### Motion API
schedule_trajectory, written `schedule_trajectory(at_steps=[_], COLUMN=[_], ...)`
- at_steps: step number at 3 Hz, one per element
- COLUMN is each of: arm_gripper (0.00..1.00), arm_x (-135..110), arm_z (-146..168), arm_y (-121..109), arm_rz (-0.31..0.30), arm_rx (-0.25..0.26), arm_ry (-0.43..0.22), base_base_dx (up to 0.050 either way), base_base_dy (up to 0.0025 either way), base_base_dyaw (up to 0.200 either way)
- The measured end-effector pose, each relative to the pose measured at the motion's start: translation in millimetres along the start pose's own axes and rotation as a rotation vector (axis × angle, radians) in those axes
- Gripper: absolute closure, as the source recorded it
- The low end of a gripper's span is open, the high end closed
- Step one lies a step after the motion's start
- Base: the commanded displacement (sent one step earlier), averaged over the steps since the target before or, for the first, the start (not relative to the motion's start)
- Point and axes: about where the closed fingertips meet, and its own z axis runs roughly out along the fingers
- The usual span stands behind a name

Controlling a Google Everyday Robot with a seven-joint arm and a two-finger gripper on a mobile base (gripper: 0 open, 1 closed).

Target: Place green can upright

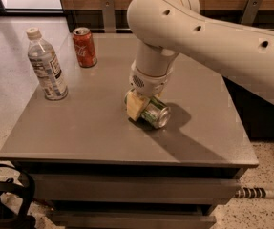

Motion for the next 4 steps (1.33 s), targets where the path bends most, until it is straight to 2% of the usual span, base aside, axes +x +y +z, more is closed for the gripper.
schedule_trajectory(at_steps=[1,2,3,4], arm_gripper=[1.00,1.00,1.00,1.00], arm_x=[0.0,-2.5,-7.9,-5.5], arm_z=[0.2,-6.4,-41.0,-71.3], arm_y=[0.6,-4.6,-27.1,-45.5], arm_rz=[-0.001,-0.014,-0.057,-0.079], arm_rx=[0.000,-0.004,-0.017,-0.026], arm_ry=[0.000,-0.036,-0.211,-0.359], base_base_dx=[0.000,0.000,0.000,0.000], base_base_dy=[0.00000,0.00000,0.00000,0.00000], base_base_dyaw=[0.000,0.000,0.000,0.000])
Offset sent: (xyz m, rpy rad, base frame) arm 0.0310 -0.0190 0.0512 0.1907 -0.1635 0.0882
